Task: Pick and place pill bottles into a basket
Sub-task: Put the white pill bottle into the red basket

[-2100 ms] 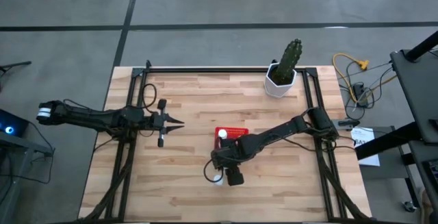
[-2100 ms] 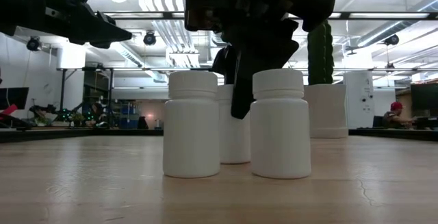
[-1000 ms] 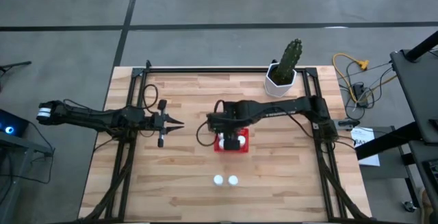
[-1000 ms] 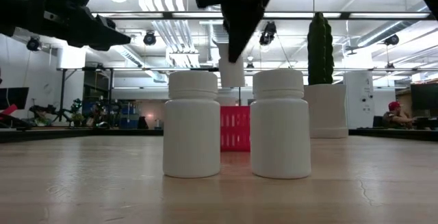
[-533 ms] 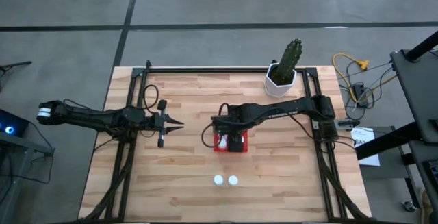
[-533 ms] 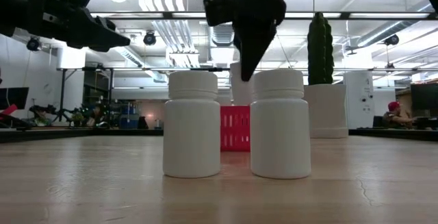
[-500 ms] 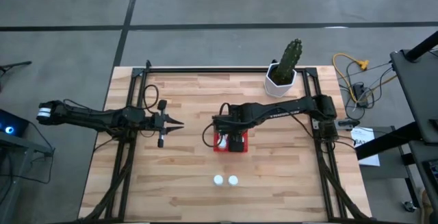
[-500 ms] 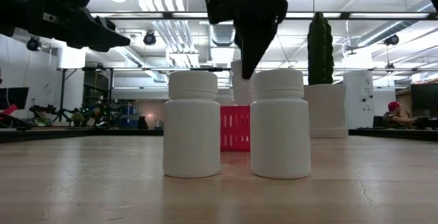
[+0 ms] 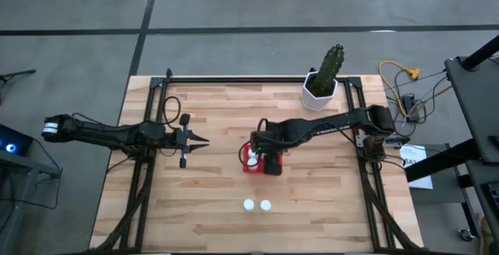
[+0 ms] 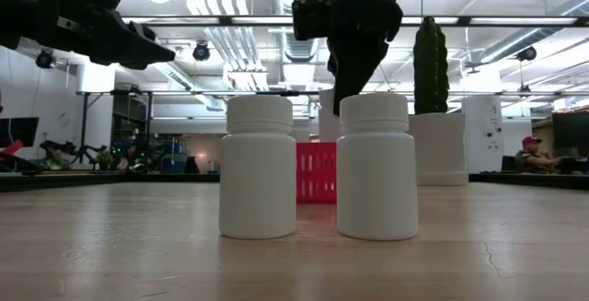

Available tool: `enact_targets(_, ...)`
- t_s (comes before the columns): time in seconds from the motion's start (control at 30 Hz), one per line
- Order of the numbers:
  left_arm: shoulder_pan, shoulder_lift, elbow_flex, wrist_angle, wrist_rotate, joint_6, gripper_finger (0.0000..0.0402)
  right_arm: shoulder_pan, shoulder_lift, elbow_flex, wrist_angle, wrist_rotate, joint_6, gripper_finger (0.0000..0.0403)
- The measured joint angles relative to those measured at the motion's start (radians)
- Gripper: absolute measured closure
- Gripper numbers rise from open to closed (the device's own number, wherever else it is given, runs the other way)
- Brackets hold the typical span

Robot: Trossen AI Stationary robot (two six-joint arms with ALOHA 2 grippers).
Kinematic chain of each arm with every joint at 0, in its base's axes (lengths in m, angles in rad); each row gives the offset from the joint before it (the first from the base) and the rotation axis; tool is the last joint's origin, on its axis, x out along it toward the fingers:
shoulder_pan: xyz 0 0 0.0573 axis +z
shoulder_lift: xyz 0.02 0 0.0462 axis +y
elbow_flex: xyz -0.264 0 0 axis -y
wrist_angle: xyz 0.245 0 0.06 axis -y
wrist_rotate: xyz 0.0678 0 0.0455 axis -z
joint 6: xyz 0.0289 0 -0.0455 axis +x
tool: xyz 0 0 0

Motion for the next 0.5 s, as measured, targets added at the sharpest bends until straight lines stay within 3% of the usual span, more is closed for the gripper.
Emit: enact_targets(0.5, 0.0, 0.0, 0.0, 0.0, -0.001, 0.0, 0.0366, -0.029, -0.003, -0.08, 0.13, -0.054, -0.024, 0.0246)
